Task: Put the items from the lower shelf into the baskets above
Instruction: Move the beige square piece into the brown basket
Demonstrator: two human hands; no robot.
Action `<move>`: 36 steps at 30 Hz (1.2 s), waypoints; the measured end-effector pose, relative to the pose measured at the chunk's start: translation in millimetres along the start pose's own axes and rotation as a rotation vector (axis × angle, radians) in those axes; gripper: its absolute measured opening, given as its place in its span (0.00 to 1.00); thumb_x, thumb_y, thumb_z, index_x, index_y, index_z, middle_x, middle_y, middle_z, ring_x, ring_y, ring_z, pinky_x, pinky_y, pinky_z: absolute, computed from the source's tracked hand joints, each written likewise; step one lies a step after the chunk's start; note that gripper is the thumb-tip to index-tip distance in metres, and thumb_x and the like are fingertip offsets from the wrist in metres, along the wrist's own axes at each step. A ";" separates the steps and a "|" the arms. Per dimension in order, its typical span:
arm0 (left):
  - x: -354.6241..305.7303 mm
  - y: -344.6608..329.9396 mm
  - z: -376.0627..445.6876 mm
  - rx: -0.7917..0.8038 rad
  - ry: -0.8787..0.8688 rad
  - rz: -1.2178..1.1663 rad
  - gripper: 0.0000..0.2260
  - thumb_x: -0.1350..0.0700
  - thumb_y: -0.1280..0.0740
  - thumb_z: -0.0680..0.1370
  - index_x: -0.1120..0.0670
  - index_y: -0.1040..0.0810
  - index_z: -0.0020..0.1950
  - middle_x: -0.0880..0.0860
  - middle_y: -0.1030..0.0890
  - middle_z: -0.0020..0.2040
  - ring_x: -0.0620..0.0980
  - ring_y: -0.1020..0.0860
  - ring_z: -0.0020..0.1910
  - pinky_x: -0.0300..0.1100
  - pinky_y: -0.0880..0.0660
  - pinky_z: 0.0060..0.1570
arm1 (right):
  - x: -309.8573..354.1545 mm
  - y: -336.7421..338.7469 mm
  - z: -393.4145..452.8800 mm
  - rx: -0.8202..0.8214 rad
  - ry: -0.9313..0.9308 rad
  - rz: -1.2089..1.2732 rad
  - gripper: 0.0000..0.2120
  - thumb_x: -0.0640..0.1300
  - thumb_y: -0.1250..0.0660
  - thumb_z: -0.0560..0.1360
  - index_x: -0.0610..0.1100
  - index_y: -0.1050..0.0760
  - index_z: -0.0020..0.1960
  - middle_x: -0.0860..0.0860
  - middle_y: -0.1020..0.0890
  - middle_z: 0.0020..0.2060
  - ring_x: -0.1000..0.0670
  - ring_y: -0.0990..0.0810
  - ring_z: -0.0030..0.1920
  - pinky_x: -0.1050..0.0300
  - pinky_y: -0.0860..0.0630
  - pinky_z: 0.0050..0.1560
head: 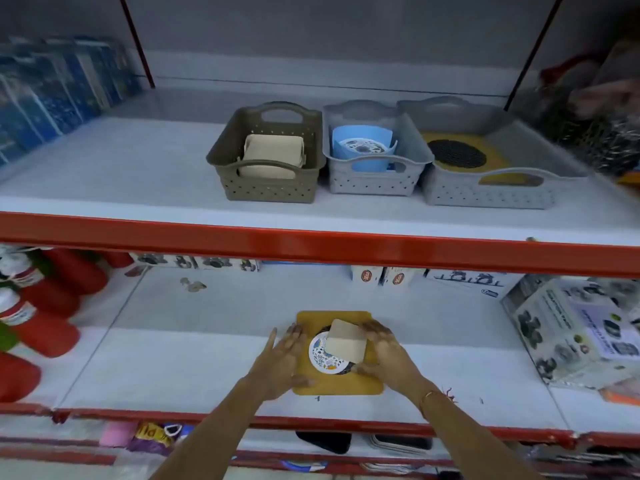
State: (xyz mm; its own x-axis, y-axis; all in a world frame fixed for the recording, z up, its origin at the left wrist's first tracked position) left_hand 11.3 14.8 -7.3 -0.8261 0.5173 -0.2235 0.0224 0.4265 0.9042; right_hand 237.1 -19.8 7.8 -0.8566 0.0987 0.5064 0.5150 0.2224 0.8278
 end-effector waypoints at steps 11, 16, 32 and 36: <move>-0.5 7.8 -3.4 0.004 0.014 -0.040 0.48 0.28 0.54 0.67 0.57 0.55 0.78 0.54 0.58 0.79 0.48 0.60 0.77 0.48 0.66 0.73 | 2.6 6.1 3.6 -0.031 -0.024 0.033 0.40 0.53 0.24 0.64 0.46 0.36 0.71 0.47 0.31 0.68 0.49 0.33 0.68 0.58 0.34 0.65; -2.6 19.4 -28.0 -0.200 0.006 -0.186 0.52 0.25 0.66 0.60 0.53 0.45 0.77 0.49 0.45 0.78 0.46 0.51 0.77 0.40 0.60 0.73 | 13.3 17.7 -21.3 -0.061 -0.010 0.085 0.42 0.53 0.23 0.62 0.47 0.36 0.71 0.49 0.29 0.66 0.49 0.34 0.68 0.57 0.33 0.65; -33.5 132.0 -157.3 -0.911 -0.142 -0.138 0.31 0.36 0.57 0.78 0.52 0.20 0.55 0.48 0.18 0.54 0.44 0.23 0.55 0.44 0.25 0.54 | 124.7 127.1 -122.6 -0.250 0.360 0.190 0.41 0.60 0.22 0.56 0.52 0.30 0.66 0.57 0.27 0.60 0.58 0.27 0.61 0.62 0.30 0.68; -39.1 182.6 -179.9 -1.252 -0.309 0.026 0.18 0.51 0.45 0.81 0.59 0.19 0.45 0.53 0.17 0.41 0.49 0.23 0.42 0.40 0.27 0.45 | 165.7 173.1 -135.2 -0.321 0.483 0.141 0.37 0.54 0.20 0.59 0.51 0.28 0.65 0.59 0.26 0.58 0.62 0.28 0.59 0.79 0.29 0.52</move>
State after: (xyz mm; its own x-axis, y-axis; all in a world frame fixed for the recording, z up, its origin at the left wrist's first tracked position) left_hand -53.7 -61.0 232.0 -0.6660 0.7356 -0.1237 -0.6428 -0.4817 0.5957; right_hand 188.4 -96.1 267.7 -0.7069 -0.3630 0.6070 0.6709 -0.0725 0.7380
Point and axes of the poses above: each hand's wrist, its own z-axis towards the middle knuckle, its own y-axis out of the back of the hand, x = y × z, the point moved 2 cm from there along z, towards the middle knuckle
